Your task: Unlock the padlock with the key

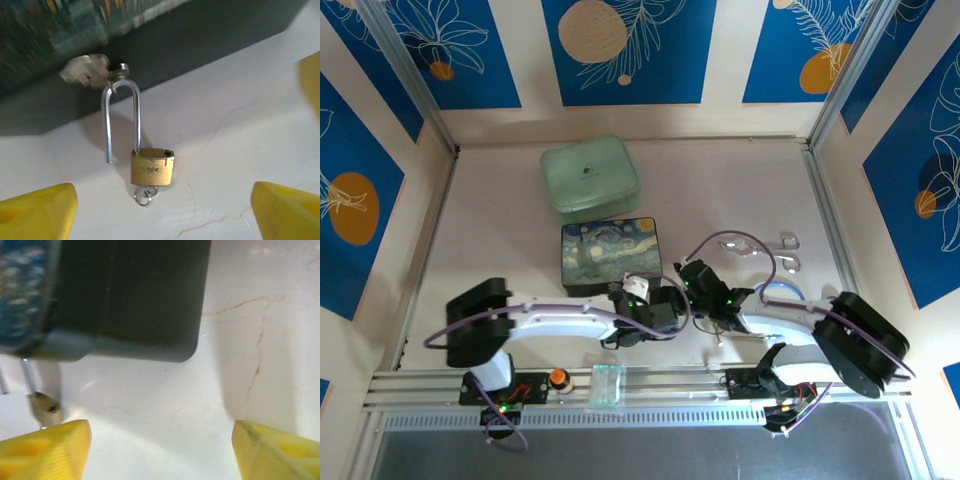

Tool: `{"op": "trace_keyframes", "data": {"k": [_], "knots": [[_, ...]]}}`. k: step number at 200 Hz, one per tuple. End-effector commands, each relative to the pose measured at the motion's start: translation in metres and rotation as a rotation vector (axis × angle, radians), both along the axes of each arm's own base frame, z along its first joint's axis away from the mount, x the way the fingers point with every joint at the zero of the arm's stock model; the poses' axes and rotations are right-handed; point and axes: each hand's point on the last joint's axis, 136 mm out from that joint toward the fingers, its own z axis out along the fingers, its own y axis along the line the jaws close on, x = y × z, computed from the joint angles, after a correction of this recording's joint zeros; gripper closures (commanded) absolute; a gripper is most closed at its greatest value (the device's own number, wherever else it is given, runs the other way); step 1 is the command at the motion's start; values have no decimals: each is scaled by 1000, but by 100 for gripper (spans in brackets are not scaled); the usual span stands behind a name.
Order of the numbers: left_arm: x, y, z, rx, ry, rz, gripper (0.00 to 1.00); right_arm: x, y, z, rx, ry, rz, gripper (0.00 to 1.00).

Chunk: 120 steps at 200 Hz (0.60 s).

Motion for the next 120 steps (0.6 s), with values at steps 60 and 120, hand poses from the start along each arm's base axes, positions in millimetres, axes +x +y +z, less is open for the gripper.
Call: {"op": "trace_keyframes", "data": {"k": [60,120], "knots": [[46,45,70,-516,-84,39,1,-26,29,51,-10,-155,121,19],[65,93,70,-490,-134,134,1,-26,104,24,-124,-108,255,30]]}}
